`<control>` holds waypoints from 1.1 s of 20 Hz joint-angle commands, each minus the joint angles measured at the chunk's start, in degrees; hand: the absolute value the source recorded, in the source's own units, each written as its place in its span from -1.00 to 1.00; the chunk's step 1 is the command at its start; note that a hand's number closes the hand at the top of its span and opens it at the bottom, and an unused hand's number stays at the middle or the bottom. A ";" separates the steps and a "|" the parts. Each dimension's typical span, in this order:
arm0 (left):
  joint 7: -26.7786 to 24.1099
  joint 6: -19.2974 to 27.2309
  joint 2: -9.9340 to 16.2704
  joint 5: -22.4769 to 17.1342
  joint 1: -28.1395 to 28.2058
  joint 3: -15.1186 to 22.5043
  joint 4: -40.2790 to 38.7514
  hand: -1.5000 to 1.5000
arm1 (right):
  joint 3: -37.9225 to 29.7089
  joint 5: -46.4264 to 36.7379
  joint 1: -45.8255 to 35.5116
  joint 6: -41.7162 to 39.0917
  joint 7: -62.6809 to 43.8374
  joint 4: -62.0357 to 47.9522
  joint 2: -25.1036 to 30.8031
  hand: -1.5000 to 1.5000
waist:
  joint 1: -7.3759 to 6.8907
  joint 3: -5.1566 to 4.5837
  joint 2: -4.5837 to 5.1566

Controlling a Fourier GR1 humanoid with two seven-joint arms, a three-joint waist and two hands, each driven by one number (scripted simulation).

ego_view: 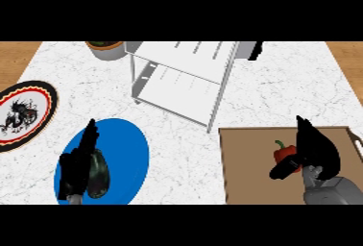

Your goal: Pick the bell pepper from the tray and place it in the tiered basket

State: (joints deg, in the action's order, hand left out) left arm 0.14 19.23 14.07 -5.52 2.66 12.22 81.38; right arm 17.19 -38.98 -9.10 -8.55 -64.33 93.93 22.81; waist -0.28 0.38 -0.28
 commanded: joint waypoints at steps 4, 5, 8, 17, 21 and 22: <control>0.34 -2.59 -0.88 -0.58 -0.64 -0.38 -3.83 0.00 | -1.31 -0.48 -2.74 -4.82 -6.74 -6.03 -4.09 -1.00 | 0.06 -0.43 0.44; -0.46 -0.91 -1.34 0.87 2.73 0.55 -0.93 0.00 | -2.79 0.05 -0.25 -5.14 -5.22 -4.14 -2.42 -1.00 | 0.13 -0.41 0.27; -2.01 -1.80 -2.76 0.99 0.57 0.45 -5.31 0.00 | -4.06 0.28 -0.85 -4.27 -4.45 -7.06 -4.32 -1.00 | 0.21 -0.42 0.43; -1.54 -2.24 -1.88 1.89 4.17 -1.40 -0.52 0.00 | -4.73 -1.95 2.98 -5.28 -1.19 -6.05 -5.93 -1.00 | 0.17 -0.40 0.24; 0.18 -4.06 -1.43 2.30 4.71 -1.15 0.89 0.00 | -5.75 -5.16 4.02 -0.14 4.83 -10.88 -6.77 1.00 | 0.06 -0.37 0.27; 0.44 -1.29 -5.21 3.40 1.79 -0.51 -2.28 0.00 | -6.32 -4.41 4.19 -2.35 5.00 -8.28 -5.92 1.00 | 0.33 -0.39 0.28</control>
State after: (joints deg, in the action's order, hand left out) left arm -0.07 17.60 12.12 -2.83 4.03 10.10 81.90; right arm 11.30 -42.31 -5.80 -10.33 -58.68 86.33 17.14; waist -0.14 0.33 -0.44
